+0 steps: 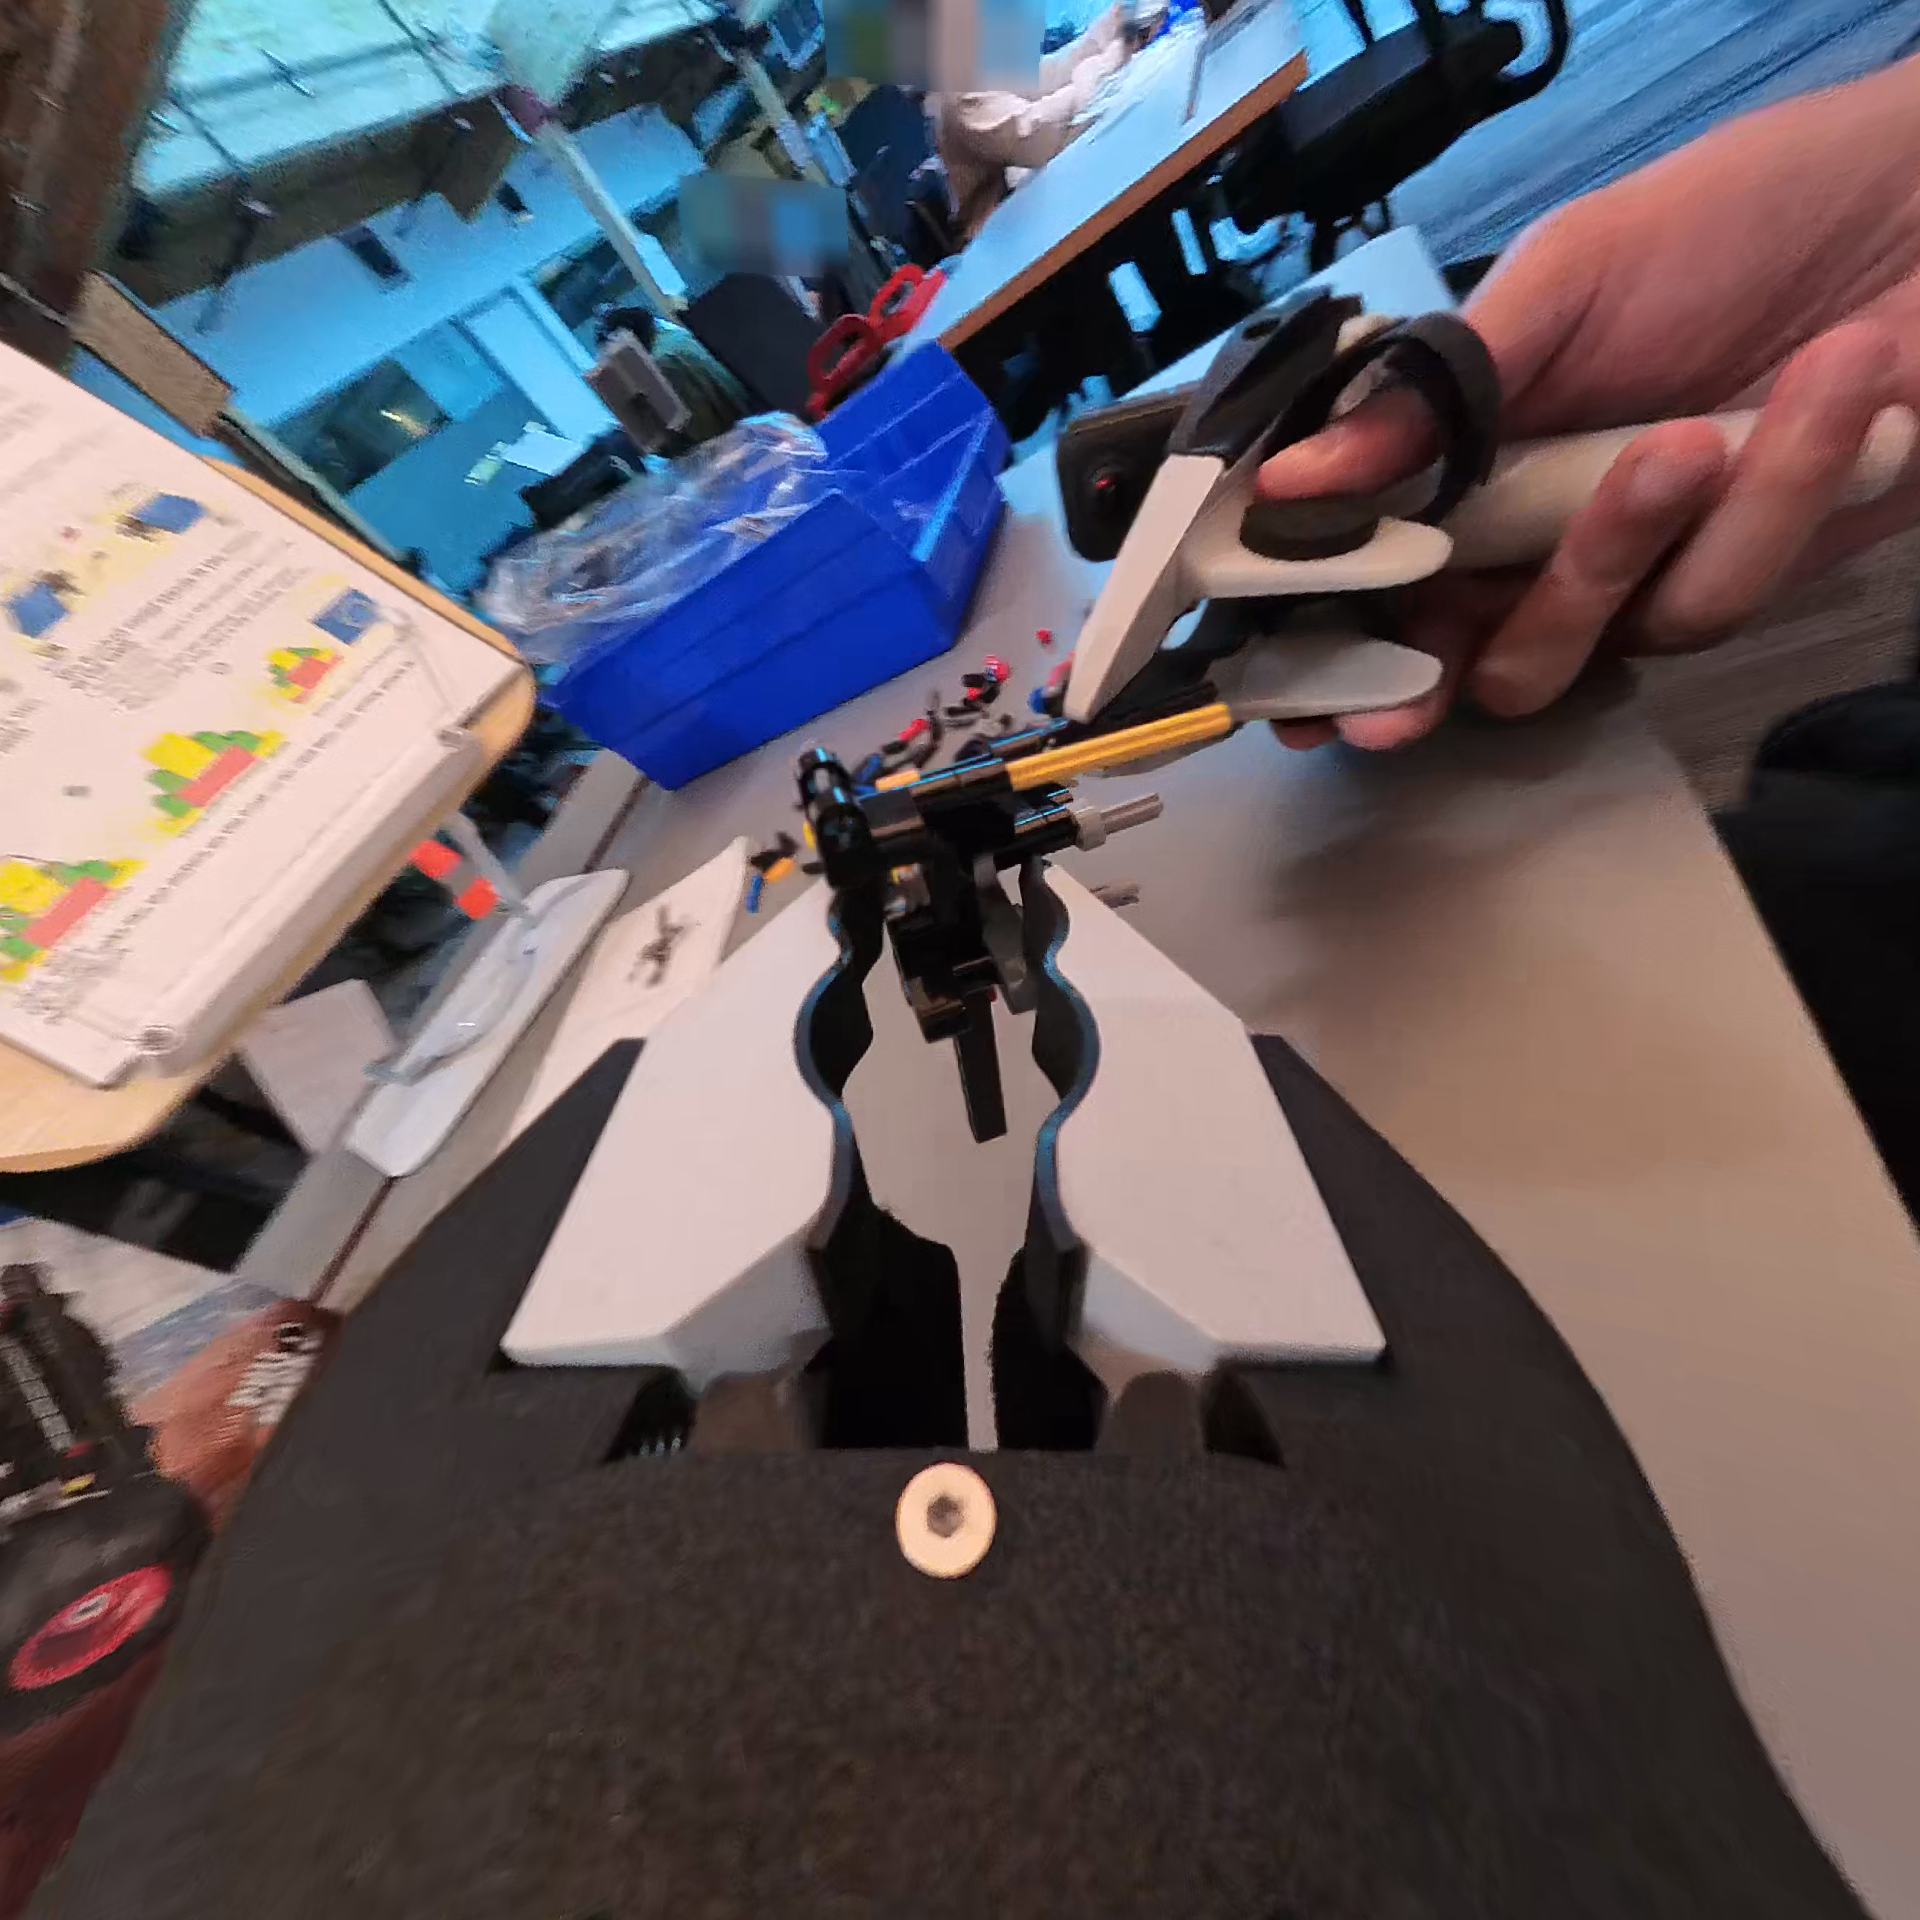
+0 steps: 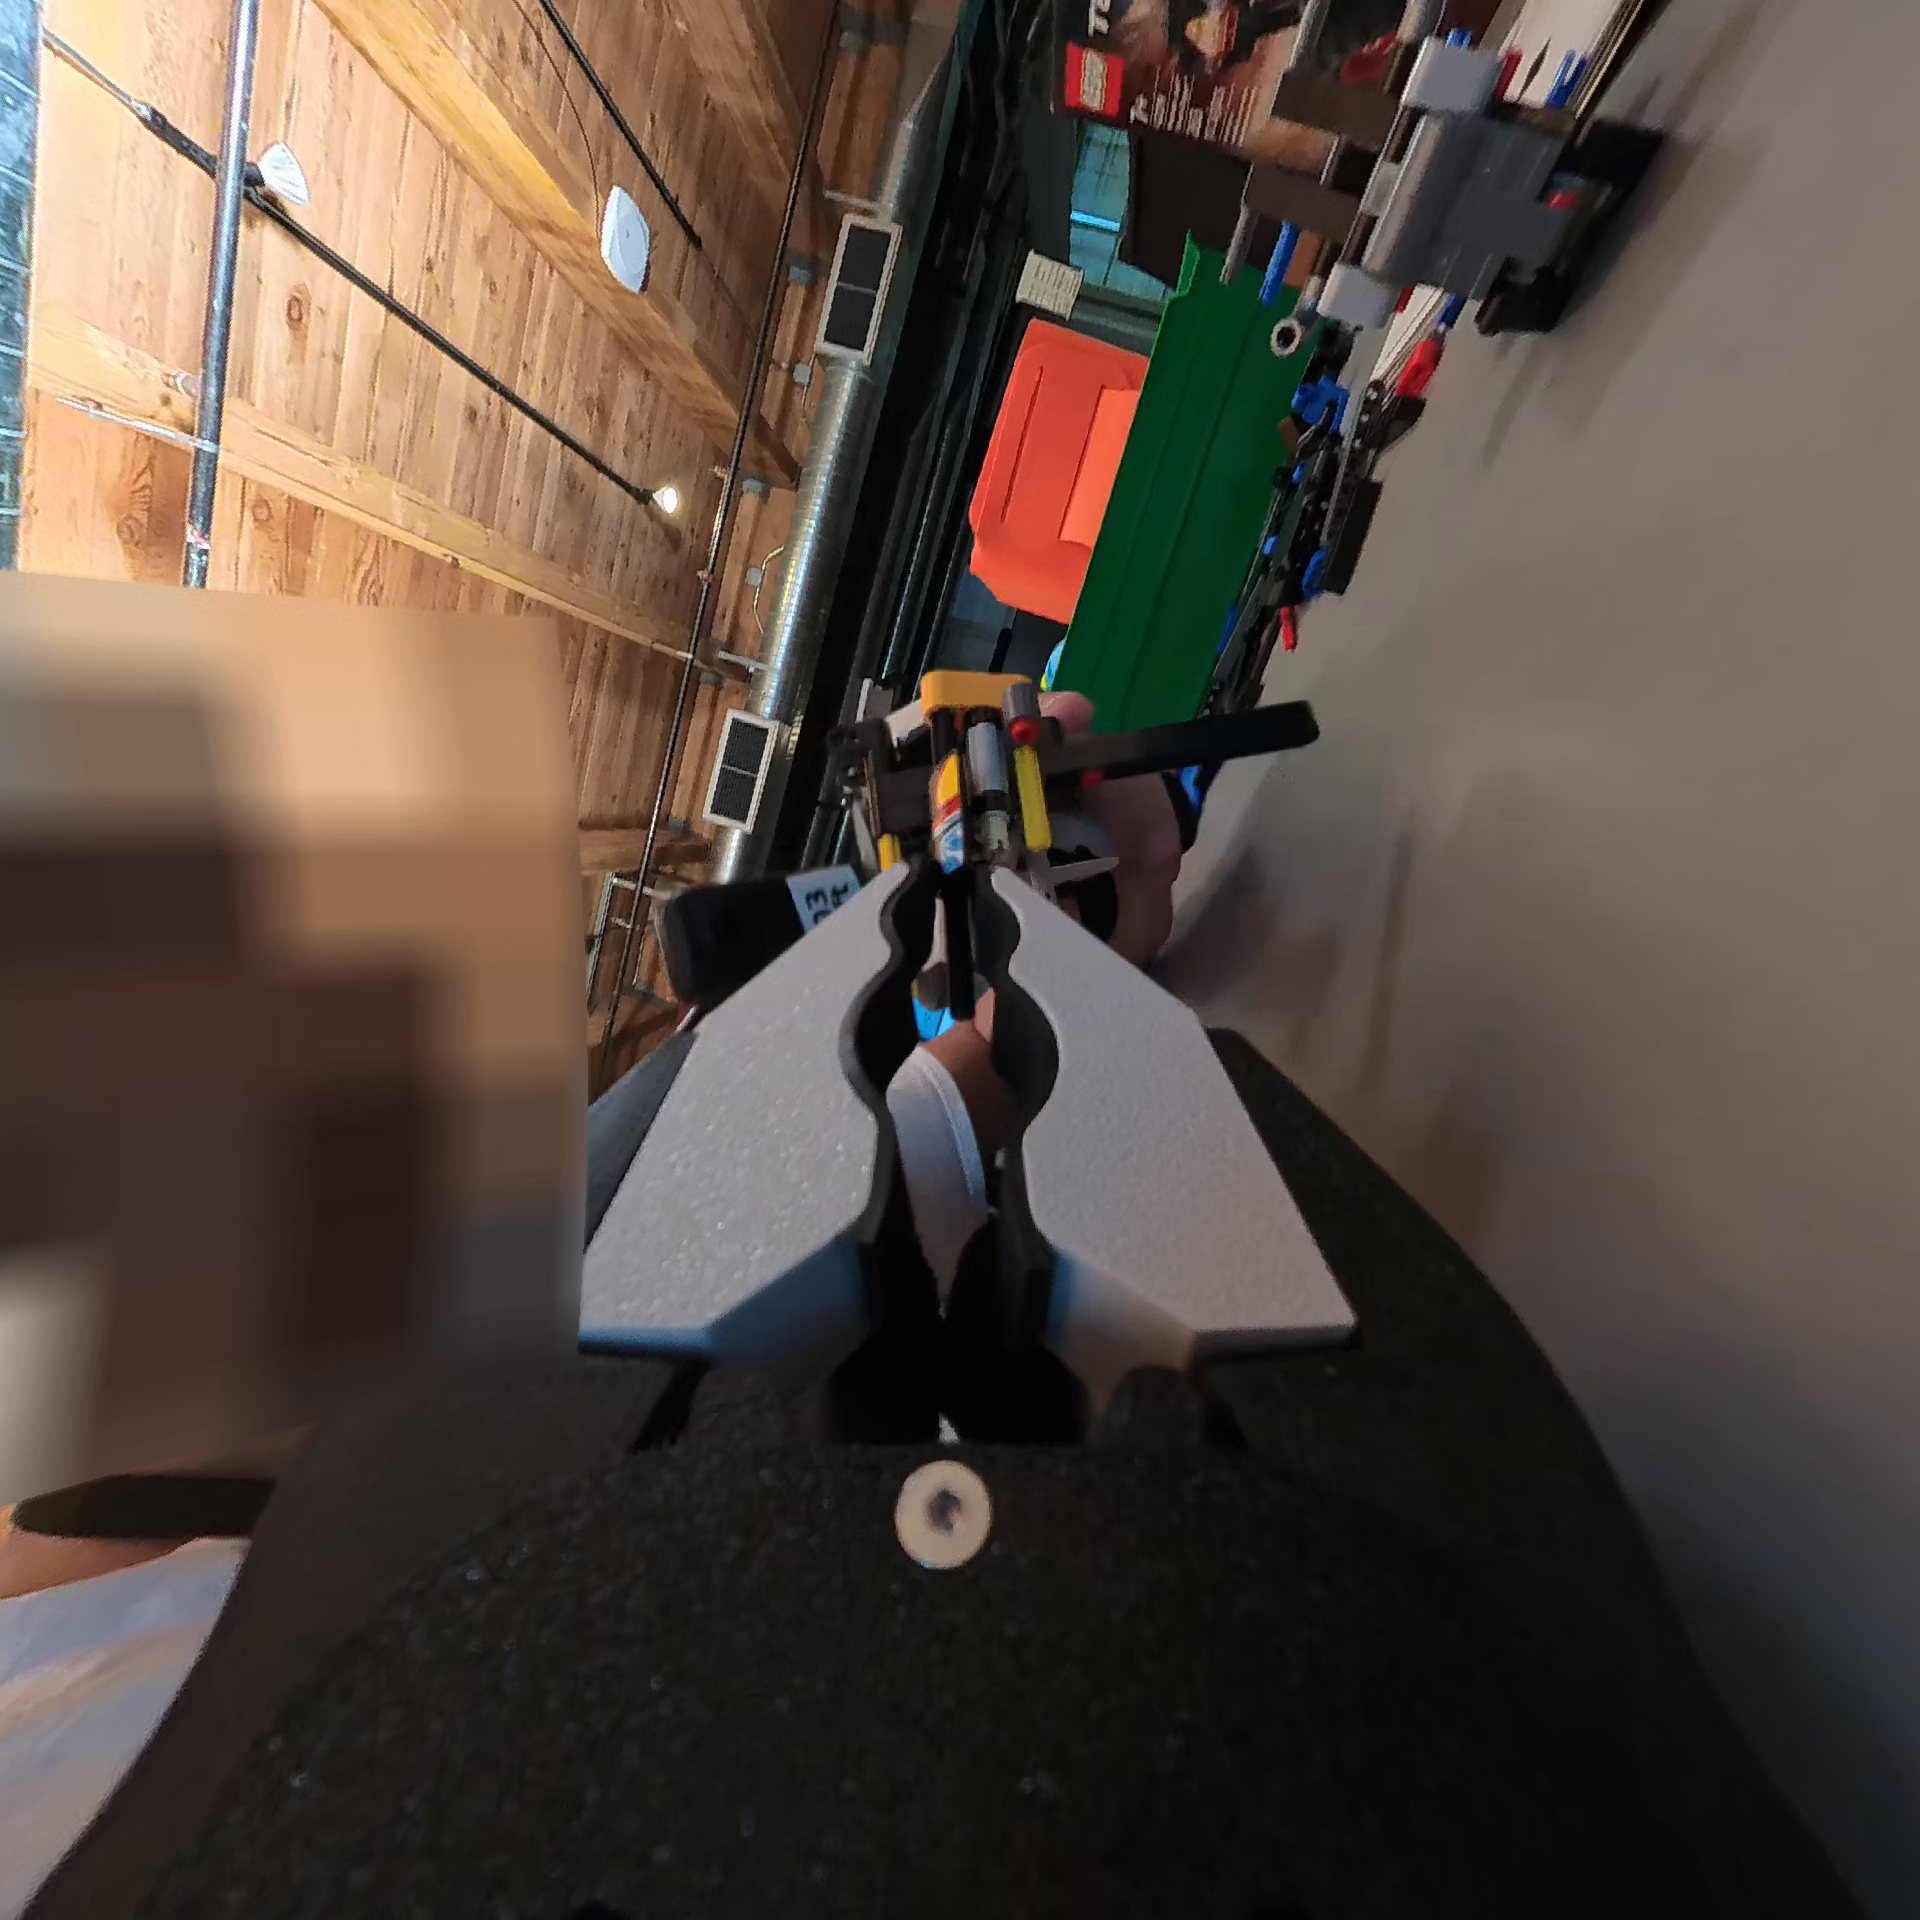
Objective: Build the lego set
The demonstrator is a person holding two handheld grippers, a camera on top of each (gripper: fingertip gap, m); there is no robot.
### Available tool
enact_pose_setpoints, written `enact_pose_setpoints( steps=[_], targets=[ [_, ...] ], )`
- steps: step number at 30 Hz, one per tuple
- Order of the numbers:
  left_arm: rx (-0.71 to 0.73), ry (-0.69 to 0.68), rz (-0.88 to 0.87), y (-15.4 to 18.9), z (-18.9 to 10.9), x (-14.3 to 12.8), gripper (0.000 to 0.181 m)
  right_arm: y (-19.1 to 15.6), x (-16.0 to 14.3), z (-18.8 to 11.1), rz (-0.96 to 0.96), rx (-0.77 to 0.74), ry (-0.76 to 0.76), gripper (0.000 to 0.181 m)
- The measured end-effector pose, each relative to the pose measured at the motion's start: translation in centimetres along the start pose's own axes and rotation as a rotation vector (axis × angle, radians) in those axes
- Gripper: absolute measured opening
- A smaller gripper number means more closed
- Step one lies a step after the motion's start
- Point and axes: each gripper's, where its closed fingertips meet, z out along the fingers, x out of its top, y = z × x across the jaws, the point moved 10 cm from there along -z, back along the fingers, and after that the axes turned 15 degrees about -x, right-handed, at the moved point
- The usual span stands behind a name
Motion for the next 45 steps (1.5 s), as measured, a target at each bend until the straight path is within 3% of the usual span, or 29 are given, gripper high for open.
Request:
enact_pose_setpoints(
  steps=[1, 7, 12, 18, 30, 41, 45],
  targets=[
    [0.029, -0.004, 0.029, 0.2, 0.0, 0.1, 0.025, 0.0, 0.0, -0.1, -0.004, 0.000, 0.016, 0.006],
    [0.064, 0.001, 0.016, 0.1, -0.4, 0.3, 0.022, -0.3, -0.4, 0.3, -0.035, 0.006, 0.027, 0.006],
    [0.088, 0.053, 0.116, 0.5, -0.7, 0.4, 0.018, -1.2, -1.1, 0.2, -0.166, 0.002, 0.052, 0.005],
    [-0.002, 0.171, 0.096, 0.7, -1.0, 0.3, 0.014, -2.3, -1.6, -0.6, -0.344, -0.069, 0.049, 0.005],
    [-0.013, 0.137, 0.129, 0.8, -0.5, -0.5, 0.014, -1.3, -1.3, -1.3, -0.301, -0.052, 0.104, 0.005],
    [-0.138, 0.155, 0.169, 0.9, -1.0, -0.6, 0.038, -1.3, -1.0, -1.4, -0.263, -0.027, 0.101, 0.005],
    [-0.078, 0.198, 0.267, 1.3, -1.1, -0.5, 0.053, -1.2, -0.8, -1.3, -0.209, 0.005, 0.071, 0.005]
  ],
)
